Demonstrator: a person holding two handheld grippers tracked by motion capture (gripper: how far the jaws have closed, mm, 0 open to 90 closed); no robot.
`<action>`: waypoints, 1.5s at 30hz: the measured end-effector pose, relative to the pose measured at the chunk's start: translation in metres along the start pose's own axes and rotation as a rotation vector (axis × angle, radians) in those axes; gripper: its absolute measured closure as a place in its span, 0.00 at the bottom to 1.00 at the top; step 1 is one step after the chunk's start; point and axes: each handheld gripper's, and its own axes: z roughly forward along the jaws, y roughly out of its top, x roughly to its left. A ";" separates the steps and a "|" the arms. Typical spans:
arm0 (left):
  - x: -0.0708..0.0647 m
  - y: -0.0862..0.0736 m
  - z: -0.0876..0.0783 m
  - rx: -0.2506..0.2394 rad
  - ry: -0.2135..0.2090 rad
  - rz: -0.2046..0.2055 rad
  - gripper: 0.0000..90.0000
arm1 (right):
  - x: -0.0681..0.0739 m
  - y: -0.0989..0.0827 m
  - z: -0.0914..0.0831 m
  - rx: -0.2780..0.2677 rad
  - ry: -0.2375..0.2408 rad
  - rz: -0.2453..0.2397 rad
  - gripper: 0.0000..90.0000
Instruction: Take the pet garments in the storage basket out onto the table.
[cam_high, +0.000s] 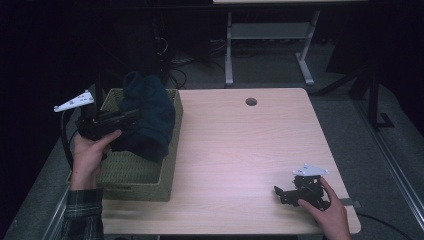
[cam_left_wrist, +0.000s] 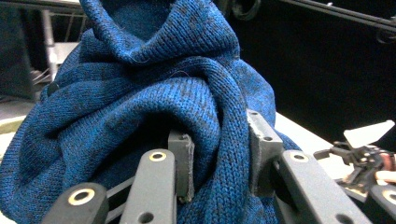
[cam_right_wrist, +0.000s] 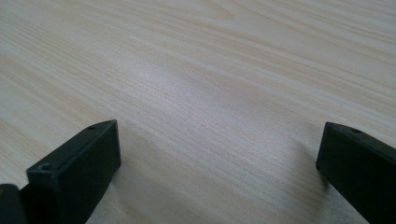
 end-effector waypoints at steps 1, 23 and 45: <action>-0.002 0.001 0.001 -0.002 -0.006 0.003 0.75 | 0.000 0.000 0.000 0.000 0.000 0.001 0.00; -0.051 0.023 0.050 -0.019 -0.173 0.068 0.75 | 0.000 0.000 0.000 0.000 0.000 0.001 0.00; -0.097 0.022 0.122 0.047 -0.306 0.125 0.75 | 0.000 0.000 0.000 0.001 0.000 0.001 0.00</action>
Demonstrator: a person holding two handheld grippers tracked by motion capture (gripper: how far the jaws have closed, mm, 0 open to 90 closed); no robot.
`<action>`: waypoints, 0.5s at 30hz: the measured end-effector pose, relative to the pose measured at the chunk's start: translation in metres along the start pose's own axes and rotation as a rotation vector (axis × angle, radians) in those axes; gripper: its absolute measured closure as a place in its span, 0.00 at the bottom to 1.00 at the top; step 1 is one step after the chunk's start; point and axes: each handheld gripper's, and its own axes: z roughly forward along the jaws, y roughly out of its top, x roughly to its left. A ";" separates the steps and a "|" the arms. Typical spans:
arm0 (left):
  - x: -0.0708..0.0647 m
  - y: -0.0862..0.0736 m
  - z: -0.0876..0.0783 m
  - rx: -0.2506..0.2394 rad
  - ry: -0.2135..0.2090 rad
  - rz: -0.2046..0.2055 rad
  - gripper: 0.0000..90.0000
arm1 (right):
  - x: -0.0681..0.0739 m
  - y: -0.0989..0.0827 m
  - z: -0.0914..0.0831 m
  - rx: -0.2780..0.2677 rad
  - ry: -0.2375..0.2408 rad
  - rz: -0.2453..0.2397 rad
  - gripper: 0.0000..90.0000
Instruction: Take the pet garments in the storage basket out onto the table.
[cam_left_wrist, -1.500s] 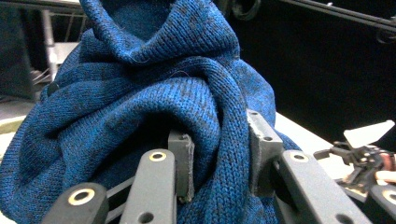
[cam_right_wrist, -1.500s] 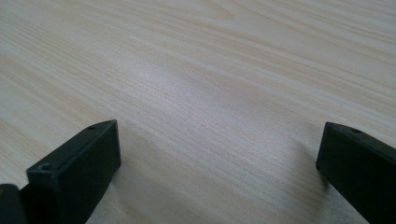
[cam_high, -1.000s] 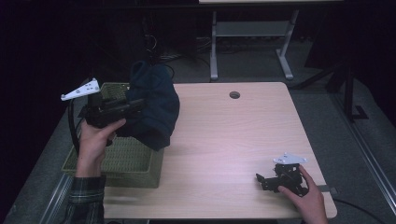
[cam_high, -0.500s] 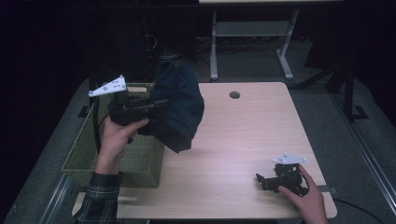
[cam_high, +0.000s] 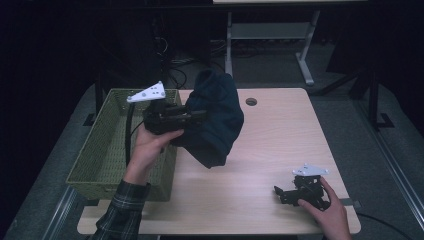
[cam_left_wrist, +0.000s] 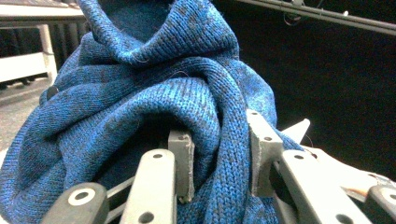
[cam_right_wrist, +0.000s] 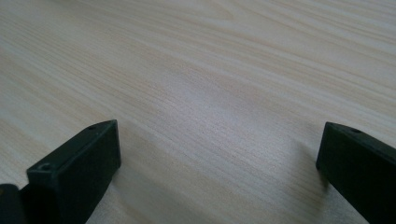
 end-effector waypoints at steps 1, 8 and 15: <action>-0.001 0.000 0.004 0.006 -0.004 -0.002 0.75 | 0.000 0.000 0.000 0.000 0.000 0.001 0.00; -0.005 -0.006 0.033 0.062 -0.018 0.010 0.75 | 0.000 0.000 0.000 0.000 0.001 0.003 0.00; -0.006 -0.021 0.063 0.139 0.011 0.018 0.75 | 0.000 0.000 0.000 -0.002 0.000 0.000 0.00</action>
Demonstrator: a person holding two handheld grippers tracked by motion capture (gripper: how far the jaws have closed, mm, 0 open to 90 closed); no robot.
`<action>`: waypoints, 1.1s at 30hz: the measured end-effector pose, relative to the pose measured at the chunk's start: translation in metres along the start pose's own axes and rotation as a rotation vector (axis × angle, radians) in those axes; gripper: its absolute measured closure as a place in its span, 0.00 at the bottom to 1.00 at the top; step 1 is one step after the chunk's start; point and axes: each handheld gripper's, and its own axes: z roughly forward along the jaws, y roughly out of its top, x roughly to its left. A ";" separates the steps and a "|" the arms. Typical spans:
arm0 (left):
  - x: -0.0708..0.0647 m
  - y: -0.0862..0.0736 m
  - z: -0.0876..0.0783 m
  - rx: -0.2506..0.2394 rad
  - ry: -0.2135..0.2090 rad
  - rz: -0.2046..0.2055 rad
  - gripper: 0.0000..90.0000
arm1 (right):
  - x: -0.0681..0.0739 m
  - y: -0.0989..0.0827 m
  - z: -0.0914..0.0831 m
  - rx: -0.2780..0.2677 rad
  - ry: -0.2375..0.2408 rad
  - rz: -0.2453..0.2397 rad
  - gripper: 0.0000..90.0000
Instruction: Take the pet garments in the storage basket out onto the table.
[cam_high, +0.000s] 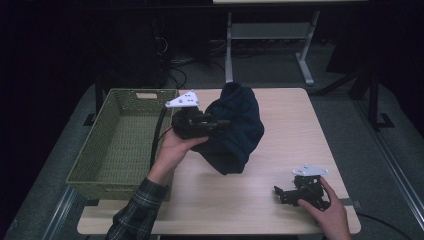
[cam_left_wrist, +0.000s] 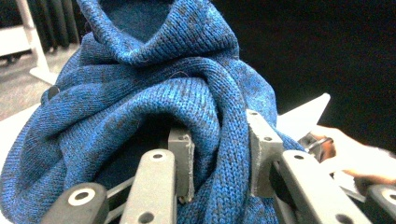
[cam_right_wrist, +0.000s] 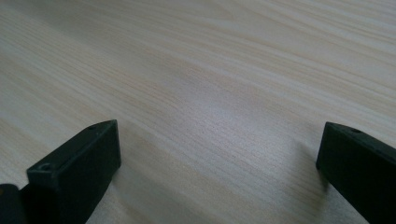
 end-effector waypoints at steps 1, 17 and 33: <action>0.000 -0.003 0.006 0.017 0.008 0.007 0.75 | 0.000 0.000 0.000 0.000 0.000 0.000 0.00; 0.008 -0.037 0.073 0.151 0.005 -0.065 0.75 | 0.000 0.000 0.000 0.000 0.000 -0.002 0.00; 0.017 -0.079 0.143 0.347 0.032 -0.058 0.74 | 0.000 0.000 0.000 0.001 0.001 0.001 0.00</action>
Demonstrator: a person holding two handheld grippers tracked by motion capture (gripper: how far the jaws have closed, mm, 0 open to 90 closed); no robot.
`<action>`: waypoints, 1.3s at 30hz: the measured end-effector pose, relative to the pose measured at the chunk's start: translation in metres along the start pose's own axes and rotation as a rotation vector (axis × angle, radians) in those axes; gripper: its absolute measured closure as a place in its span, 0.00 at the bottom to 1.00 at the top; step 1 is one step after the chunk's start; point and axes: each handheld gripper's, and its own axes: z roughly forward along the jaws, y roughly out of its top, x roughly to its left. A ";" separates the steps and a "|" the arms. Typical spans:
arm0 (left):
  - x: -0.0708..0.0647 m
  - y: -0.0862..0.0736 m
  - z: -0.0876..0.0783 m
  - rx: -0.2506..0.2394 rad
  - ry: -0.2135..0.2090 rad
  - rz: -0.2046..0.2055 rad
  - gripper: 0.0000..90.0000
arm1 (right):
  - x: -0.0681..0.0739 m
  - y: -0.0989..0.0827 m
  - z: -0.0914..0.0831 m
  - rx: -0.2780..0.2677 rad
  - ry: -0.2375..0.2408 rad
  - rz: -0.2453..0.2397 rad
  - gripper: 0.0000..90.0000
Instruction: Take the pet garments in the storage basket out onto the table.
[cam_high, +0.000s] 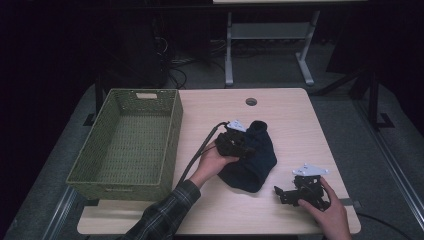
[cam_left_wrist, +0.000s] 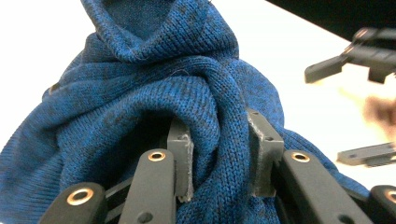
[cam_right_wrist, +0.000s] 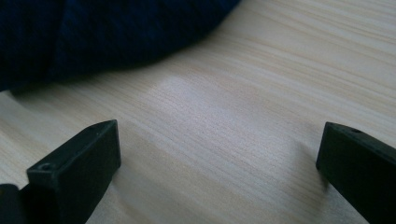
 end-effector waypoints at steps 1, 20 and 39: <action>0.000 0.000 0.000 0.000 0.000 0.000 0.74 | 0.000 0.000 0.000 0.000 0.000 0.000 0.00; -0.006 0.003 -0.014 -0.013 0.049 0.031 0.26 | 0.000 0.000 0.000 0.001 0.000 0.000 0.00; -0.034 -0.022 -0.066 -0.044 0.109 0.064 0.17 | 0.000 0.000 0.000 0.000 -0.001 -0.001 0.00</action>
